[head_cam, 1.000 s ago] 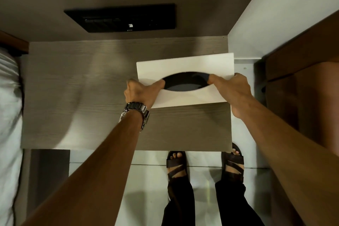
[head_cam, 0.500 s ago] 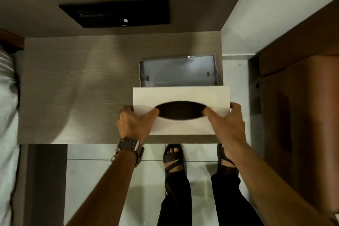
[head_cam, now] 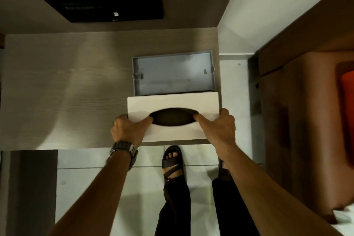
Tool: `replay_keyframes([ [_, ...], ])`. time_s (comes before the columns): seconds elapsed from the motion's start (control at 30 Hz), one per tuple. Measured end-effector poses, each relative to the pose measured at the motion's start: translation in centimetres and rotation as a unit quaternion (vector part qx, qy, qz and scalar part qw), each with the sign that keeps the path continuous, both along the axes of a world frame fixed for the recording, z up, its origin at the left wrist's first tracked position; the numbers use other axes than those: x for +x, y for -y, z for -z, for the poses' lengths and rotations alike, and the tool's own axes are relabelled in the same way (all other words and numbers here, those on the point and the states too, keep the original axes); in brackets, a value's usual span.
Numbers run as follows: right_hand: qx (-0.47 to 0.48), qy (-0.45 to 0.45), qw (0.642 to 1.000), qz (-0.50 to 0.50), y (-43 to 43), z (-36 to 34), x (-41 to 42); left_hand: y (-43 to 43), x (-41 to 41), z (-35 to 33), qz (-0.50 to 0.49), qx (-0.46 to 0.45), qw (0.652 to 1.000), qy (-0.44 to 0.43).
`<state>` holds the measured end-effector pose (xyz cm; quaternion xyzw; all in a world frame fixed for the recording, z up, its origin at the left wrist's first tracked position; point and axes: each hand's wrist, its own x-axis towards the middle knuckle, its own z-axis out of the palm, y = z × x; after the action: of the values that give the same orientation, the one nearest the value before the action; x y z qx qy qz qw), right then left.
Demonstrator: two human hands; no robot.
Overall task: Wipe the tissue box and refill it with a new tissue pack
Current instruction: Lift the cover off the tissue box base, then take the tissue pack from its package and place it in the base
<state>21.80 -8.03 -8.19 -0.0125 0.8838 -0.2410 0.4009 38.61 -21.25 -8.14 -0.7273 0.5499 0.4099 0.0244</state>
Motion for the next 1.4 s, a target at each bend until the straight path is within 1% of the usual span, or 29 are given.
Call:
replay_keyframes([
  [0.1,-0.005,0.015,1.000,-0.001,-0.3,-1.0,-0.9,0.2,0.0,-1.2,0.022,-0.027,0.999,0.037],
  [0.17,-0.024,-0.007,1.000,0.009,-0.8,-1.7,-2.4,-0.1,-0.8,-2.4,0.033,-0.081,0.994,0.063],
  [0.2,-0.043,-0.026,0.998,0.025,-1.2,-2.2,-3.5,-0.5,-1.8,-2.9,0.044,-0.113,0.991,0.063],
  [0.27,-0.087,-0.068,0.992,0.066,-1.8,-3.0,-5.8,-1.5,-4.8,-3.7,0.075,-0.172,0.982,0.028],
  [0.37,-0.136,-0.121,0.976,0.118,-3.4,-4.7,-9.9,-3.6,-11.9,-5.0,0.138,-0.194,0.968,-0.079],
  [0.43,-0.157,-0.158,0.965,0.141,-5.1,-6.0,-12.4,-5.9,-17.0,-5.7,0.219,-0.207,0.945,-0.125],
  [0.5,-0.163,-0.216,0.949,0.160,-7.9,-7.4,-15.2,-9.5,-22.9,-6.8,0.288,-0.202,0.920,-0.176],
  [0.57,-0.173,-0.253,0.933,0.191,-11.0,-8.6,-17.9,-13.5,-28.1,-7.8,0.334,-0.189,0.895,-0.227],
  [0.67,-0.138,-0.307,0.907,0.253,-17.5,-10.2,-22.2,-20.6,-35.3,-9.3,0.422,-0.157,0.850,-0.274],
  [0.73,-0.111,-0.338,0.889,0.290,-21.8,-10.9,-24.1,-24.9,-38.7,-9.6,0.477,-0.134,0.821,-0.285],
  [0.87,-0.035,-0.379,0.838,0.391,-29.7,-11.3,-26.4,-32.7,-43.7,-9.2,0.572,-0.056,0.768,-0.284],
  [0.93,-0.010,-0.366,0.820,0.440,-32.4,-10.9,-27.1,-35.2,-45.4,-9.0,0.599,-0.027,0.751,-0.276],
  [0.97,-0.020,-0.342,0.811,0.474,-33.7,-10.6,-27.4,-36.4,-46.2,-8.9,0.612,-0.020,0.744,-0.268],
  [1.07,-0.120,-0.225,0.779,0.573,-35.7,-9.6,-28.2,-38.5,-48.2,-8.7,0.632,-0.010,0.735,-0.246],
  [1.13,-0.168,-0.173,0.773,0.587,-36.3,-9.0,-28.8,-39.2,-49.2,-8.7,0.639,-0.003,0.731,-0.240],
  [1.2,-0.198,-0.154,0.765,0.593,-36.7,-8.9,-29.3,-39.2,-49.9,-8.8,0.637,0.011,0.732,-0.240],
  [1.23,-0.211,-0.150,0.757,0.600,-36.9,-9.0,-29.5,-39.0,-50.1,-8.9,0.625,0.019,0.740,-0.248],
  [1.33,-0.263,-0.167,0.719,0.621,-37.5,-9.9,-29.7,-38.2,-50.0,-9.6,0.583,0.039,0.762,-0.279],
  [1.4,-0.292,-0.167,0.713,0.615,-38.0,-10.8,-29.8,-37.7,-49.7,-10.3,0.582,0.061,0.759,-0.286],
])
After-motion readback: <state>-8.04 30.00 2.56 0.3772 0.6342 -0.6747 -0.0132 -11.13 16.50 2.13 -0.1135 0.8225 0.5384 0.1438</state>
